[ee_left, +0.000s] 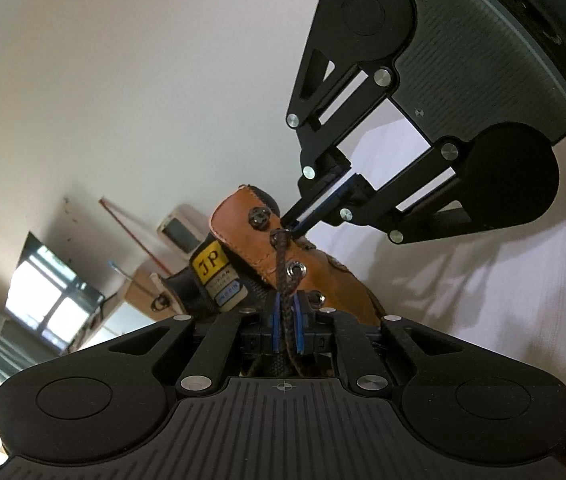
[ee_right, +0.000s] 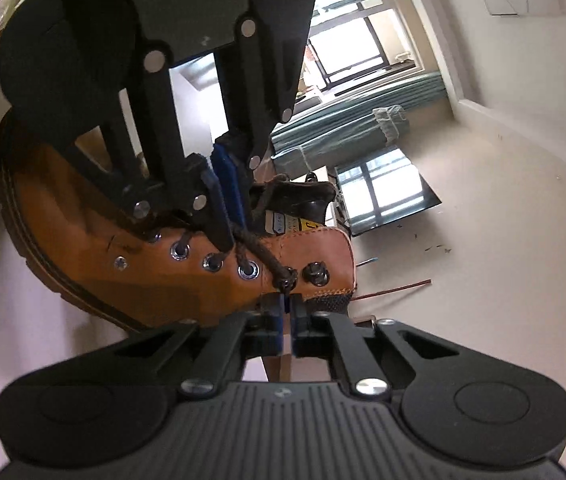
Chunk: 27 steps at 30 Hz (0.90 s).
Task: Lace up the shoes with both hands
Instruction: 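Grasp the dark lace end at the boot eyelets with the right tool, then pull the dark lace strand away from the boot with the right tool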
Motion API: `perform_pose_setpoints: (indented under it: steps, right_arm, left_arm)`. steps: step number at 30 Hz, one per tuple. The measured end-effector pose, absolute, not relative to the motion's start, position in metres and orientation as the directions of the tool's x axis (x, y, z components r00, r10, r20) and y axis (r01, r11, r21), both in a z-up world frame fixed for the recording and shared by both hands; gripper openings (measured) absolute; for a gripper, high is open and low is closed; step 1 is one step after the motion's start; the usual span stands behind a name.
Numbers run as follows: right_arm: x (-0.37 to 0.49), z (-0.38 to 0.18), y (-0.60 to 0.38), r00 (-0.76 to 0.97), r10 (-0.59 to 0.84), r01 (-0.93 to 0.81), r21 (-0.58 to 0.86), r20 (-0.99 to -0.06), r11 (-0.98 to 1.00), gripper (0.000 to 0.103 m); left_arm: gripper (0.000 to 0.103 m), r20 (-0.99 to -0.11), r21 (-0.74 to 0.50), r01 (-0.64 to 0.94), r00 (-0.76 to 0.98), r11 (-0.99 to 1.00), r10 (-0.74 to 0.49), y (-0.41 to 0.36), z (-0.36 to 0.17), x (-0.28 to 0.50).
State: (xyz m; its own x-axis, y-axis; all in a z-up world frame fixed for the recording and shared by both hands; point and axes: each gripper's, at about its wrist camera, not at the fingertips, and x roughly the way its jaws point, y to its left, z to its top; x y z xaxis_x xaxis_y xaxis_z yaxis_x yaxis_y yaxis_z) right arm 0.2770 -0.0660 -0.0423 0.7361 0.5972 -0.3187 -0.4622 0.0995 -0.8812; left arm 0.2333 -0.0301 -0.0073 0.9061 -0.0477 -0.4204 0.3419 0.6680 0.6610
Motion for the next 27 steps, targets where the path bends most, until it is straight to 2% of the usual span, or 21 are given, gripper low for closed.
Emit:
perform_pose_setpoints:
  steps: [1,3,4,5,8,12,17,21,27]
  right_arm:
    - [0.278,-0.041,-0.064,0.737,0.592,-0.469,-0.877,-0.325,0.102,0.003]
    - [0.281,-0.039,-0.063,0.747,0.572,-0.492,-0.861,-0.339,0.132,0.003]
    - [0.282,-0.038,-0.066,0.755,0.562,-0.495,-0.856,-0.338,0.150,0.003]
    - [0.284,-0.037,-0.069,0.767,0.545,-0.496,-0.851,-0.337,0.173,0.003]
    - [0.291,-0.036,-0.081,0.815,0.473,-0.490,-0.834,-0.335,0.253,0.003]
    - [0.310,-0.039,-0.112,0.879,0.322,-0.464,-0.786,-0.352,0.408,0.003]
    - [0.311,-0.051,-0.145,0.890,0.200,-0.452,-0.735,-0.410,0.506,0.003]
    - [0.298,-0.066,-0.160,0.870,0.145,-0.467,-0.695,-0.471,0.546,0.002]
    - [0.270,-0.073,-0.163,0.834,0.153,-0.509,-0.632,-0.530,0.585,0.002]
  left_arm:
    - [0.012,-0.422,0.655,0.343,0.905,0.674,-0.051,-0.029,-0.007,0.233]
    - [0.023,-0.425,0.607,0.342,0.902,0.718,-0.071,-0.020,-0.001,0.228]
    - [0.035,-0.423,0.601,0.342,0.903,0.722,-0.075,-0.019,0.000,0.226]
    - [0.037,-0.417,0.569,0.341,0.904,0.748,-0.095,-0.012,0.004,0.221]
    - [0.037,-0.405,0.503,0.332,0.906,0.798,-0.122,0.006,0.014,0.208]
    - [0.039,-0.410,0.460,0.260,0.910,0.849,-0.056,0.040,0.013,0.197]
    - [0.039,-0.445,0.442,0.186,0.895,0.878,0.034,0.074,-0.001,0.191]
    - [0.039,-0.461,0.421,0.162,0.886,0.892,0.057,0.088,-0.010,0.190]
    - [0.042,-0.464,0.383,0.141,0.884,0.913,0.058,0.097,-0.014,0.186]
